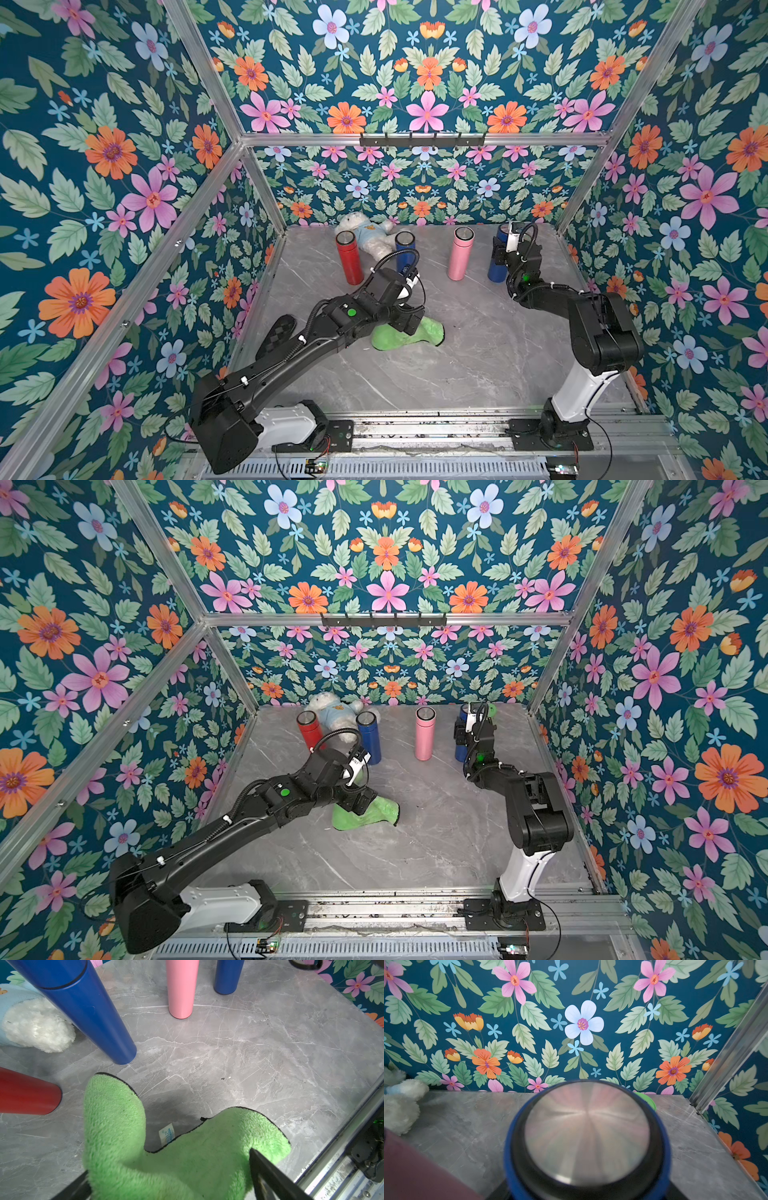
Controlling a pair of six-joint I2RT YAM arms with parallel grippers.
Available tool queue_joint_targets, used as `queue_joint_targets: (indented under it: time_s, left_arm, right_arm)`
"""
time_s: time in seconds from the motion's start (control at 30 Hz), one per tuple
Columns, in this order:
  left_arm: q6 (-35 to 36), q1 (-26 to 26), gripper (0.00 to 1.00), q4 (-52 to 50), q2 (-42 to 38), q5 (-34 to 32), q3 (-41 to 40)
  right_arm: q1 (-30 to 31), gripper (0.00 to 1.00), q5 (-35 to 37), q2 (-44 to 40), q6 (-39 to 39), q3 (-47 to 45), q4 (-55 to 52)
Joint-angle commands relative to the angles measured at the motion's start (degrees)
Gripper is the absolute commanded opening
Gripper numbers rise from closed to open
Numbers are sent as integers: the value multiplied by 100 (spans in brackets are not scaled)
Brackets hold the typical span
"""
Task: Wipe the surface of the thermos
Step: Place the thermos at the center of the board.
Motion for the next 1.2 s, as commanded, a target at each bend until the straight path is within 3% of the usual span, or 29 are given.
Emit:
queue_joint_targets:
  time_s: [0.0,0.37,0.67,0.7,0.97,1.17]
  left_arm:
    - [-19,4,99,189,-55,14,3]
    - [-30,4,99,215,-185,26,-70]
    - [-30,4,99,314,-141,179,-106]
    - [-38,5,99,322,-143,180,-113]
    - [-57,4,99,407,-161,218,-194]
    - [-53,4,99,651,-44,326,-321]
  right_arm:
    - [-4,41,223,66,-32,-100,171]
    - [-11,73,226,-81,351,-426,-69]
    - [-22,86,85,-300,459,-470,-350]
    - [-22,99,58,-341,472,-491,-352]
    - [-20,99,38,-738,391,-723,-425]
    - [212,99,203,-1968,129,-1052,-985]
